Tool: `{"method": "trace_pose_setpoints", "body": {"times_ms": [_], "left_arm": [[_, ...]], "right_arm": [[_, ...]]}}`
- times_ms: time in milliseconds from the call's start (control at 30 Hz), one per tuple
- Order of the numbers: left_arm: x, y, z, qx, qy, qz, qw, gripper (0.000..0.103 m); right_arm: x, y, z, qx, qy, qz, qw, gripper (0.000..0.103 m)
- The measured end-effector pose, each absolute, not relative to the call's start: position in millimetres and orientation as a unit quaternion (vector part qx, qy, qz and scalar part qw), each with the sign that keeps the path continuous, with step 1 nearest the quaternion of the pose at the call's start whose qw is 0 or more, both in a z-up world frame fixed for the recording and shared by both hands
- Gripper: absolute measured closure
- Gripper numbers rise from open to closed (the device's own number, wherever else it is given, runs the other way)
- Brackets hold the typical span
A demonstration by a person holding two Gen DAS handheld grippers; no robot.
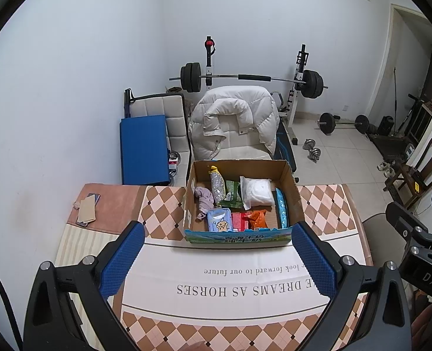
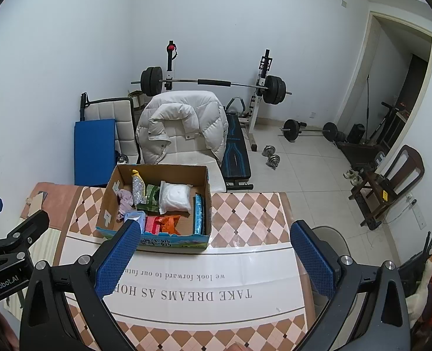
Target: Organize soft objects
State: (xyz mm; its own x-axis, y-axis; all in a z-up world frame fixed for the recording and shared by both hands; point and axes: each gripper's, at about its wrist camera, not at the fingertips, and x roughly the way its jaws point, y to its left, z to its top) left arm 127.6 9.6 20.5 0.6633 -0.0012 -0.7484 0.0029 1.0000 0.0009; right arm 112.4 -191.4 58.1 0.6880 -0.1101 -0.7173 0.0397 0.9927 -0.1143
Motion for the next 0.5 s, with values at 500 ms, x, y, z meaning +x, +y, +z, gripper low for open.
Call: {"method": "trace_pose_setpoints", "body": {"times_ms": [500], "left_arm": [[126.9,13.1,21.4,0.0,0.407,-0.004,0.914,0.0]], "right_arm": [[112.1,-190.6,57.6,-0.044,0.393,-0.042,0.917,0.0]]}}
